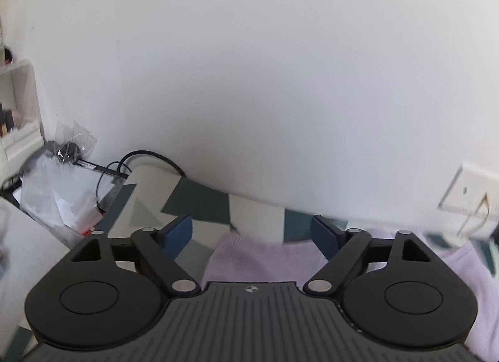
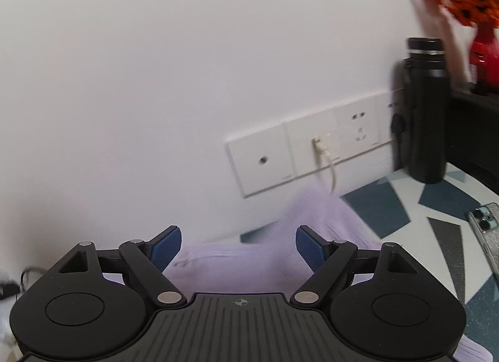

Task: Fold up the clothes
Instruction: 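Open both grippers and press the folded robe flat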

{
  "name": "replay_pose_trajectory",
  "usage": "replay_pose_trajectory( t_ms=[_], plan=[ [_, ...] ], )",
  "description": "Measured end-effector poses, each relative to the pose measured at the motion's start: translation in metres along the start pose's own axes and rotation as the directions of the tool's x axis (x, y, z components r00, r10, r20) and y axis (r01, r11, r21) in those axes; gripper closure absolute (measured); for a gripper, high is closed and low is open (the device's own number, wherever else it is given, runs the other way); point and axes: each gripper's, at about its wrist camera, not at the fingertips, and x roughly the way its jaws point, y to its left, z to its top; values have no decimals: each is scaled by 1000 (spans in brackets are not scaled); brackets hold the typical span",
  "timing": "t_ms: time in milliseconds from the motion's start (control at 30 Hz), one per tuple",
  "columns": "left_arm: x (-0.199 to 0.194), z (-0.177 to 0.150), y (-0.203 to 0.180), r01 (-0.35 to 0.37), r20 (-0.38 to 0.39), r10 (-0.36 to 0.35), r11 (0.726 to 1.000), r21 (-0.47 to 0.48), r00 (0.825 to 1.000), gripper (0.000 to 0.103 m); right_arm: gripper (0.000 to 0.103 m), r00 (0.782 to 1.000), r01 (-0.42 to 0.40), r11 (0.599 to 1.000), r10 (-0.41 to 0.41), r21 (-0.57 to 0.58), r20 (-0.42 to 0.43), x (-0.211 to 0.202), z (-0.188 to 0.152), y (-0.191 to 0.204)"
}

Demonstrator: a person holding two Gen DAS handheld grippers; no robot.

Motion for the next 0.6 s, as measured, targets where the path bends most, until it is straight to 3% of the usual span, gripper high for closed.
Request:
replay_pose_trajectory(
  t_ms=[133,267,400,467,533,567,600],
  plan=[
    [3,-31,18,-7,-128,10,1000,25,992,14,25,998,50,999,-50,13,-29,-2,-8,-13],
    [5,-63,43,-1,-267,-7,1000,-28,964,13,20,986,115,985,-98,127,-131,4,-19,-43],
    [4,-84,60,2,-352,-49,991,-131,935,11,19,956,193,914,-92,356,-280,4,-39,-94],
    [9,-90,65,-3,-384,-59,987,-159,922,6,18,955,191,898,-77,395,-287,-2,-46,-105],
    [14,-92,68,-3,-421,-70,986,-168,904,3,11,958,181,890,-63,419,-280,-7,-47,-109],
    [17,-93,69,-3,-437,-74,985,-173,896,0,2,959,180,884,-60,431,-278,-9,-46,-110],
    [20,-93,70,-5,-447,-77,984,-179,891,0,1,961,196,869,-77,454,-267,-13,-43,-111]
  ],
)
